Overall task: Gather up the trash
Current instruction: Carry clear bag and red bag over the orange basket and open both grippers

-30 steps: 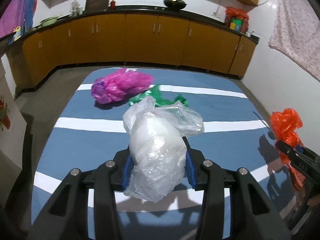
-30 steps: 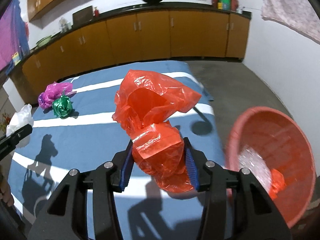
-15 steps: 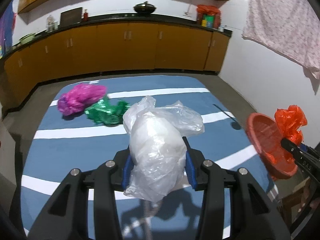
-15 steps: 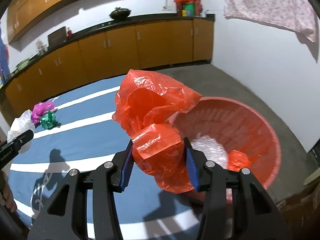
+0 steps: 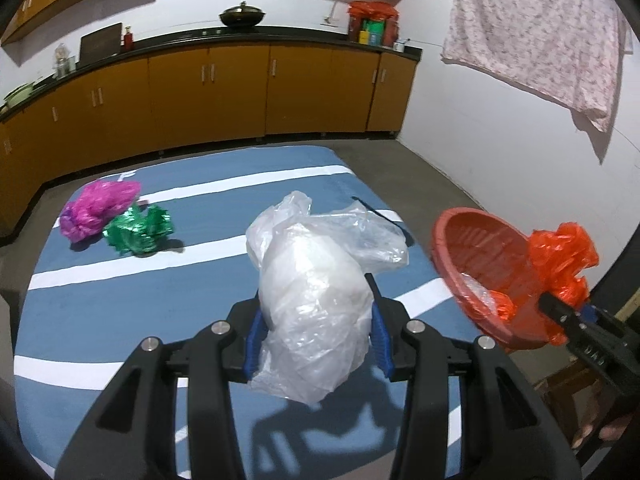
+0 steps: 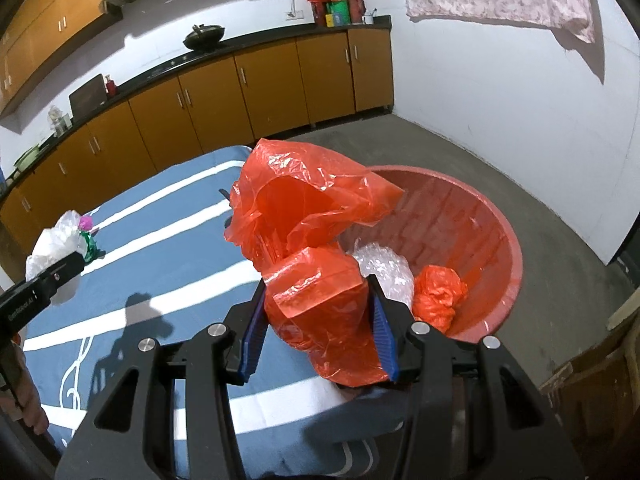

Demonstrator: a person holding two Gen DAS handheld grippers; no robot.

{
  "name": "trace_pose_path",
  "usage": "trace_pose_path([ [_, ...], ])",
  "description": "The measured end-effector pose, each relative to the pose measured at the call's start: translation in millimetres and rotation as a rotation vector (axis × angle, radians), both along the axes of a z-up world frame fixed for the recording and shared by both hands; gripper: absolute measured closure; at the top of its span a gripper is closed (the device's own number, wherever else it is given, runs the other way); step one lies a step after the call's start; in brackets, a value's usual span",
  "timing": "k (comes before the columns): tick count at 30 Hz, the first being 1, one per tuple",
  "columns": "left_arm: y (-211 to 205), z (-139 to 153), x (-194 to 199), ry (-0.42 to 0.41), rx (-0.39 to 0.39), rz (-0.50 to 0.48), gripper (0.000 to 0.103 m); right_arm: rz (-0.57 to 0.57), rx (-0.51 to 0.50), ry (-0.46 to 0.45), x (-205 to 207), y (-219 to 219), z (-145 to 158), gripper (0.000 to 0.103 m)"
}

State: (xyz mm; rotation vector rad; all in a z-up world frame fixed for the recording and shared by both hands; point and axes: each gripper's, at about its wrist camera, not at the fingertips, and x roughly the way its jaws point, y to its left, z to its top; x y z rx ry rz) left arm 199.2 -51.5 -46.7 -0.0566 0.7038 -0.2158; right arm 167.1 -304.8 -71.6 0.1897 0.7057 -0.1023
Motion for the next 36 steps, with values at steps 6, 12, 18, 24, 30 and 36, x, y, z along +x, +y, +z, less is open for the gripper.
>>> trace_pose_path([
  [6, -12.9, -3.6, 0.2, 0.008, 0.007, -0.029, 0.06, -0.001, -0.013, 0.002, -1.6, -1.3, -1.1, 0.056],
  [12, -23.1, -5.8, 1.7, 0.012, 0.007, -0.05, 0.06, -0.016, -0.024, -0.002, -4.3, -4.6, -1.1, 0.056],
  [18, -38.2, -8.3, 4.2, 0.017, 0.006, -0.088, 0.06, -0.036, -0.021, 0.005, -6.7, -9.6, -3.9, 0.056],
  [24, -49.2, -12.7, 7.1, 0.029, 0.005, -0.117, 0.06, -0.051, -0.019, 0.012, -4.8, -13.6, -3.8, 0.056],
  [30, -54.2, -17.9, 11.0, 0.049, 0.004, -0.13, 0.06, -0.065, -0.011, 0.024, -2.3, -16.2, -7.5, 0.056],
  [36, -68.0, -17.3, 23.1, 0.062, -0.015, -0.167, 0.06, -0.104, -0.01, -0.015, 3.8, -31.1, 7.1, 0.056],
])
